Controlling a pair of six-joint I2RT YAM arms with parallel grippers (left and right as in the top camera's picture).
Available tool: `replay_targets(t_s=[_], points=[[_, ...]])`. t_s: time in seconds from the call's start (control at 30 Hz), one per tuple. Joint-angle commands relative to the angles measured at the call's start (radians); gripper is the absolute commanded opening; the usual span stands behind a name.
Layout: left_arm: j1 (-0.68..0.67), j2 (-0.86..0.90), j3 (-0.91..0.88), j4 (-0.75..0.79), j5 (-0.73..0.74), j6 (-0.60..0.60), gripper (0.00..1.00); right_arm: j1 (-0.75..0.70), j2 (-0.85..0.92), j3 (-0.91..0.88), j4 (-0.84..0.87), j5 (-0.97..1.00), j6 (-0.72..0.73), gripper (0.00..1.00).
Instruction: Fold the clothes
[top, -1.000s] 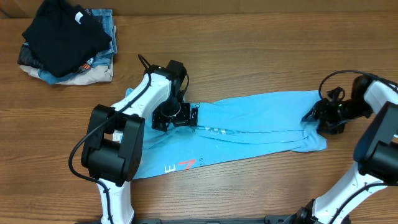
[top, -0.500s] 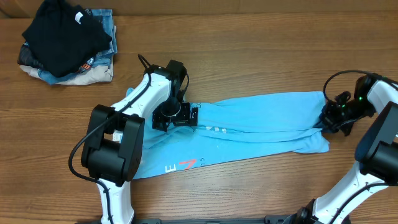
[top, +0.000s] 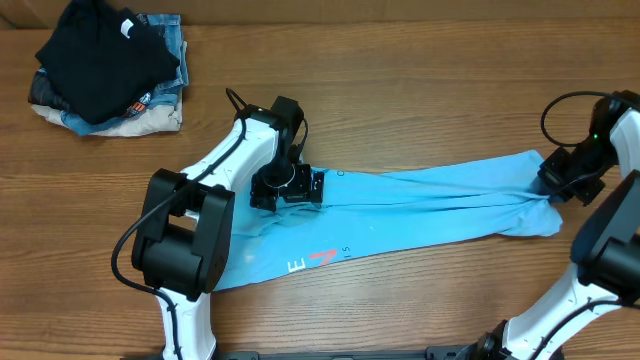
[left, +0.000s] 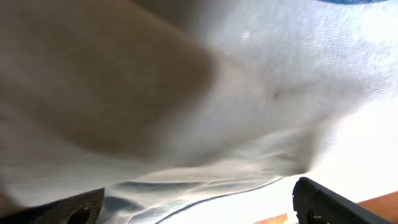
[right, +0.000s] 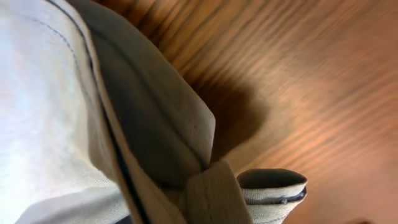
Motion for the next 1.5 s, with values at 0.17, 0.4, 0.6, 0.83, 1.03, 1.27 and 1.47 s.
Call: replay_targets(t_s=[0.17,0.4,0.6,0.83,1.03,1.27,1.47], points=[[0.009,-0.193,-0.007,0.053,0.019,0.031,1.00,-0.010,-0.090,0.041,0.000,0.091,0.029,0.04],[0.010,-0.268,-0.007,0.029,-0.006,0.030,1.00,-0.006,-0.097,0.041,-0.045,0.095,0.055,0.04],[0.010,-0.267,-0.007,0.011,-0.032,0.014,1.00,0.056,-0.170,0.041,-0.060,0.134,0.111,0.04],[0.023,-0.278,-0.007,0.018,-0.032,-0.006,1.00,0.222,-0.250,0.040,-0.094,0.146,0.128,0.04],[0.066,-0.282,-0.007,-0.018,-0.029,-0.019,1.00,0.393,-0.249,0.029,-0.150,0.276,0.257,0.04],[0.108,-0.282,-0.007,-0.060,-0.029,-0.019,1.00,0.551,-0.249,-0.014,-0.146,0.282,0.286,0.04],[0.121,-0.282,-0.007,-0.082,-0.030,-0.018,1.00,0.623,-0.249,-0.103,-0.109,0.261,0.317,0.05]])
